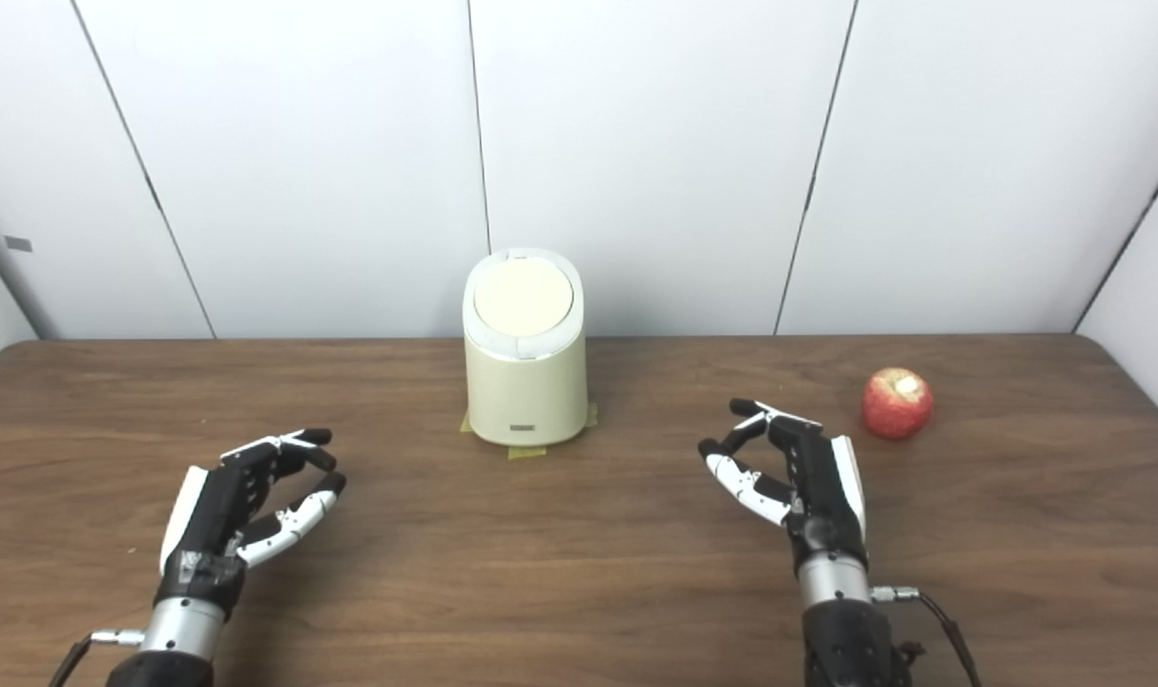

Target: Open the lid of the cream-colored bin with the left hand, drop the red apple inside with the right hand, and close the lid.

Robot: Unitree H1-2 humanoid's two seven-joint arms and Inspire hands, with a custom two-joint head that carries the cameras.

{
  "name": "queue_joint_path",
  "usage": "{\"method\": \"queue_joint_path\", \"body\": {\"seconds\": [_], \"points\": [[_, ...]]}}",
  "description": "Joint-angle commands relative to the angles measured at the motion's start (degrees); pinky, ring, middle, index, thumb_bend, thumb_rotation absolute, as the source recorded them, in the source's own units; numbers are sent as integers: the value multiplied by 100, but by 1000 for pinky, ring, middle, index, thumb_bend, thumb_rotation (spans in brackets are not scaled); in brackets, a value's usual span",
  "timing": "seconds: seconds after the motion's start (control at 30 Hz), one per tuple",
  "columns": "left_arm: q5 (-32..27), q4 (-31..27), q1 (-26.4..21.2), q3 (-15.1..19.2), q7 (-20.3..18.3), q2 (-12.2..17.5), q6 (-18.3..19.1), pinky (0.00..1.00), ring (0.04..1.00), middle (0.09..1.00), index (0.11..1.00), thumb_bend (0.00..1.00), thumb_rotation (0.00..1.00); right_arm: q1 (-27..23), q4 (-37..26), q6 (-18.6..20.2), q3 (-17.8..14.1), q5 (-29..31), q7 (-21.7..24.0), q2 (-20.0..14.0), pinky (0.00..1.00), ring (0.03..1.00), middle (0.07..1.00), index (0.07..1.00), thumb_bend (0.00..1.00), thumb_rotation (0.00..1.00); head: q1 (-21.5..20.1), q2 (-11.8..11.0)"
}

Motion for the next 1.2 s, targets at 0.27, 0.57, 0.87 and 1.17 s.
{"method": "queue_joint_path", "body": {"seconds": [0.27, 0.57, 0.87, 1.17], "points": [[-13, -210, -229, 0, 12, 55, -96, 854, 840, 767, 486, 504, 56, -246, -232, -85, -150, 107, -129, 160, 815, 872, 788, 441, 149, 0, -4, 24], [-3, -201, -227, -8, 13, 54, -101, 849, 836, 764, 486, 504, 56, -252, -293, 102, -185, 228, -40, 205, 696, 852, 852, 587, 0, 0, -4, 24], [34, -199, -234, -23, 15, 71, -118, 850, 837, 765, 486, 504, 56, -261, -312, 98, -191, 245, -75, 229, 728, 830, 826, 456, 63, 0, -11, 39], [0, -184, -234, -10, 12, 67, -120, 852, 839, 766, 486, 504, 56, -279, -280, 116, -93, 151, 16, 116, 828, 876, 838, 551, 138, 0, -28, 43]]}}
